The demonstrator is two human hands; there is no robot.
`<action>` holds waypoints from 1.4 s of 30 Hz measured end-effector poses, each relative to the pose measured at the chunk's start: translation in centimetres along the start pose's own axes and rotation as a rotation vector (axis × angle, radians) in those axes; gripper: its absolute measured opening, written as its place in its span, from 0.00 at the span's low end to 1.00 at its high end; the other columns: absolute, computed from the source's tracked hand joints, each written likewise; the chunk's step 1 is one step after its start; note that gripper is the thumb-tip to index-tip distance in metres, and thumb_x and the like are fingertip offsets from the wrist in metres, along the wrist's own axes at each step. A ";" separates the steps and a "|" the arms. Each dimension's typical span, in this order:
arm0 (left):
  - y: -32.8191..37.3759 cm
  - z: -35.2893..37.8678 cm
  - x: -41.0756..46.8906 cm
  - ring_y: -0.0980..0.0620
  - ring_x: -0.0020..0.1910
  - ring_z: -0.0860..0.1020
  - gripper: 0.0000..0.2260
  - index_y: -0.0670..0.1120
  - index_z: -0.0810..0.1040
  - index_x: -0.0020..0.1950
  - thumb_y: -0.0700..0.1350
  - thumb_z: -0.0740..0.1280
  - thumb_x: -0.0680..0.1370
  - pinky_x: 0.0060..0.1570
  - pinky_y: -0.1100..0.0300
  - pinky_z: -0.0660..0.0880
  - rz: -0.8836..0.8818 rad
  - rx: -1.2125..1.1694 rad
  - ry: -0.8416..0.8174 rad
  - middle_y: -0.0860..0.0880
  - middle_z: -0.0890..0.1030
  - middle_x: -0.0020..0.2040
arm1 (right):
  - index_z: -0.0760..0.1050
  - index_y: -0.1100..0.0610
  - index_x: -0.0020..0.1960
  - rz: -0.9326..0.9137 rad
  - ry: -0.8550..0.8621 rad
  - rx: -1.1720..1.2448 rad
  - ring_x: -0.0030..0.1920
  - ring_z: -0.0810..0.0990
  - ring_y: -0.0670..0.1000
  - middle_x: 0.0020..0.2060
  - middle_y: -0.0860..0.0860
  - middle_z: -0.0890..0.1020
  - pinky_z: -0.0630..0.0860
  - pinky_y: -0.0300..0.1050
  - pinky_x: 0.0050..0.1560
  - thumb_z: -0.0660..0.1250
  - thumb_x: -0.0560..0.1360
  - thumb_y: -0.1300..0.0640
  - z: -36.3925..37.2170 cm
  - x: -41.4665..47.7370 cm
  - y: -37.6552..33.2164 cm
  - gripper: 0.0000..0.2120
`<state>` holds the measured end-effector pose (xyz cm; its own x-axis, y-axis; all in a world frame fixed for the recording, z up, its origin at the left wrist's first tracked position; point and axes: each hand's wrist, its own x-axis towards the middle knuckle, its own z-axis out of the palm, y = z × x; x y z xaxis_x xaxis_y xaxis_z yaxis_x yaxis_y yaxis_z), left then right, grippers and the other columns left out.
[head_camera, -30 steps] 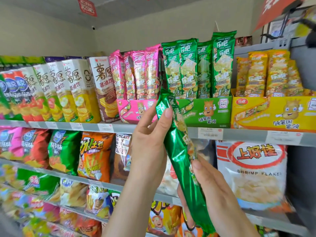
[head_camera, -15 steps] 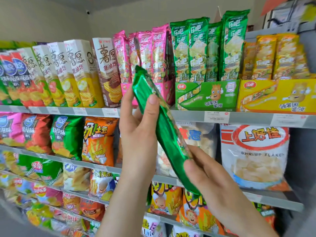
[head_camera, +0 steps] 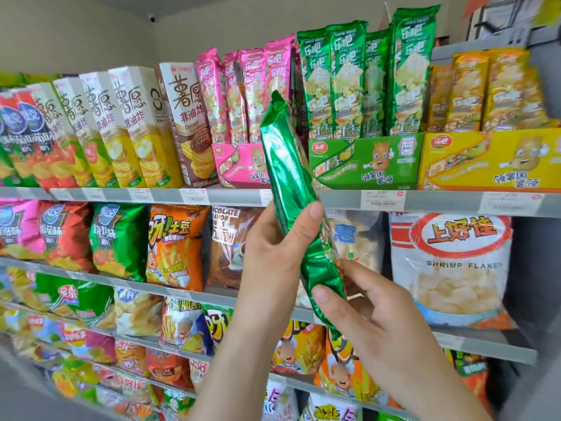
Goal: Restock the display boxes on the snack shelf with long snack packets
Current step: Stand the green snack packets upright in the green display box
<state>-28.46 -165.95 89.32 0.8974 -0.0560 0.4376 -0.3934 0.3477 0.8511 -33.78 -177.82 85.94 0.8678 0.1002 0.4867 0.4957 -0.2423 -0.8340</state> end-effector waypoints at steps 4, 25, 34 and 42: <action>-0.3 0.1 -0.8 0.57 0.38 0.77 0.06 0.54 0.83 0.43 0.53 0.74 0.69 0.37 0.64 0.75 -0.019 0.034 -0.085 0.55 0.80 0.38 | 0.80 0.43 0.50 0.023 0.049 0.043 0.38 0.81 0.42 0.40 0.43 0.84 0.71 0.27 0.36 0.66 0.73 0.44 0.0 -0.1 0.1 0.08; 0.2 0.3 -1.0 0.59 0.37 0.77 0.11 0.54 0.79 0.49 0.59 0.72 0.72 0.36 0.67 0.75 0.072 0.100 -0.033 0.56 0.79 0.38 | 0.81 0.35 0.50 0.128 -0.025 0.270 0.43 0.86 0.48 0.42 0.46 0.87 0.81 0.40 0.45 0.76 0.62 0.43 -1.0 -0.4 0.6 0.17; -0.8 -0.6 -2.0 0.58 0.36 0.77 0.05 0.54 0.82 0.44 0.52 0.72 0.71 0.34 0.66 0.74 0.043 0.135 -0.225 0.55 0.80 0.36 | 0.84 0.49 0.47 0.169 0.064 0.392 0.38 0.87 0.52 0.36 0.54 0.87 0.81 0.38 0.36 0.74 0.60 0.50 -0.5 -0.3 0.4 0.15; -1.0 -1.1 -2.7 0.61 0.38 0.78 0.03 0.58 0.80 0.45 0.54 0.67 0.74 0.36 0.68 0.75 0.042 0.185 -0.265 0.57 0.80 0.38 | 0.68 0.43 0.50 0.191 0.117 0.423 0.38 0.86 0.56 0.36 0.58 0.86 0.82 0.42 0.39 0.76 0.58 0.49 -0.1 -0.3 0.7 0.24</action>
<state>-30.27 -165.15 86.95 0.8059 -0.2949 0.5134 -0.4806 0.1806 0.8581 -33.73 -178.11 85.25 0.9469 -0.0235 0.3206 0.3198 0.1703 -0.9321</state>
